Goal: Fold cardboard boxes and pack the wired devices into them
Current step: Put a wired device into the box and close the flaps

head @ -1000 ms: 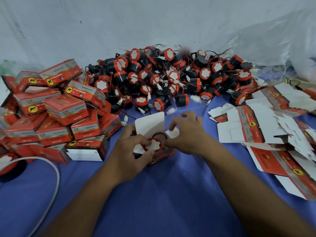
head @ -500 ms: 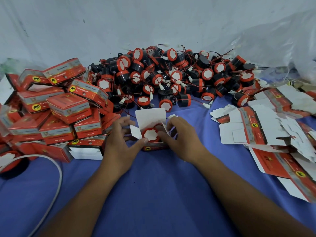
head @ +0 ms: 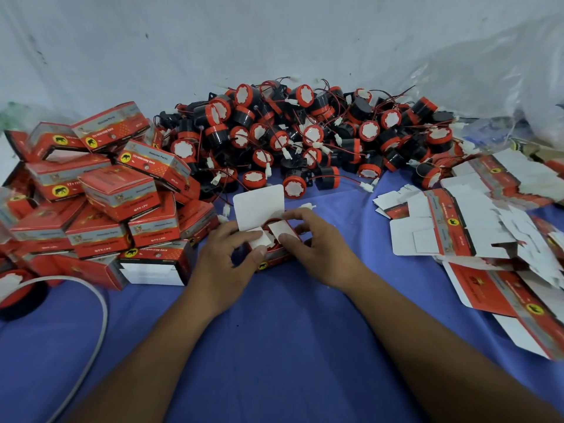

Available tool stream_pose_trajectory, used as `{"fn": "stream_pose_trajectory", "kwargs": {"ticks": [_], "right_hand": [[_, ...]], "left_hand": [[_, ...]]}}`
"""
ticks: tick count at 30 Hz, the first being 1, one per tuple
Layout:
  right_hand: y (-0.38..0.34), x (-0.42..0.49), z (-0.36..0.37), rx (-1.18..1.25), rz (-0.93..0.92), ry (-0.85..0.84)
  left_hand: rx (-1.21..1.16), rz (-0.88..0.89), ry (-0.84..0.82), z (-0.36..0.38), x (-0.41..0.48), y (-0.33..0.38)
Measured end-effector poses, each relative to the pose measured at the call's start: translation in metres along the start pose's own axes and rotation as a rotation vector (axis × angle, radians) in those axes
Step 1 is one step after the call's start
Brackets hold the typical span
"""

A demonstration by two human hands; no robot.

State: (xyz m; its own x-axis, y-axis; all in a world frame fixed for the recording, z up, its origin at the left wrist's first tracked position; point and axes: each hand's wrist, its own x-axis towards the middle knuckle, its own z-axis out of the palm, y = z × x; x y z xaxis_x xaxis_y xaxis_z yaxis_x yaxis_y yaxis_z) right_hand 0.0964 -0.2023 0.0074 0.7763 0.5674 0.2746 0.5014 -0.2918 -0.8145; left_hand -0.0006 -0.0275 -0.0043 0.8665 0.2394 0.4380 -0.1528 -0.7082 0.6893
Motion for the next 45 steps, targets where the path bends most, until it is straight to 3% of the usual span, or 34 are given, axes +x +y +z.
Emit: {"fn": "stream_pose_trajectory", "kwargs": {"ticks": [5,12,18,22,25,33,45], "right_hand": [[-0.003,0.002,-0.005,-0.061,-0.038,-0.066],[-0.005,0.001,-0.002,-0.083,-0.115,-0.028],[-0.004,0.001,0.001,0.022,-0.086,0.040],[0.001,-0.002,-0.004,-0.176,-0.254,-0.059],[0.002,-0.005,-0.002,-0.255,-0.239,-0.132],[-0.002,-0.004,-0.001,-0.100,-0.289,-0.027],[0.006,-0.003,-0.004,0.065,-0.174,-0.079]], "left_hand": [[-0.073,0.028,0.016,-0.001,0.000,-0.001],[-0.240,-0.033,0.084,0.000,0.000,-0.002],[-0.079,0.090,0.073,-0.006,0.003,-0.003],[-0.028,0.068,-0.026,-0.007,0.000,-0.002],[-0.059,0.031,-0.053,-0.007,0.001,-0.002],[-0.134,0.032,0.021,-0.006,0.002,-0.004],[-0.080,0.125,0.021,-0.007,0.004,-0.002]]}}
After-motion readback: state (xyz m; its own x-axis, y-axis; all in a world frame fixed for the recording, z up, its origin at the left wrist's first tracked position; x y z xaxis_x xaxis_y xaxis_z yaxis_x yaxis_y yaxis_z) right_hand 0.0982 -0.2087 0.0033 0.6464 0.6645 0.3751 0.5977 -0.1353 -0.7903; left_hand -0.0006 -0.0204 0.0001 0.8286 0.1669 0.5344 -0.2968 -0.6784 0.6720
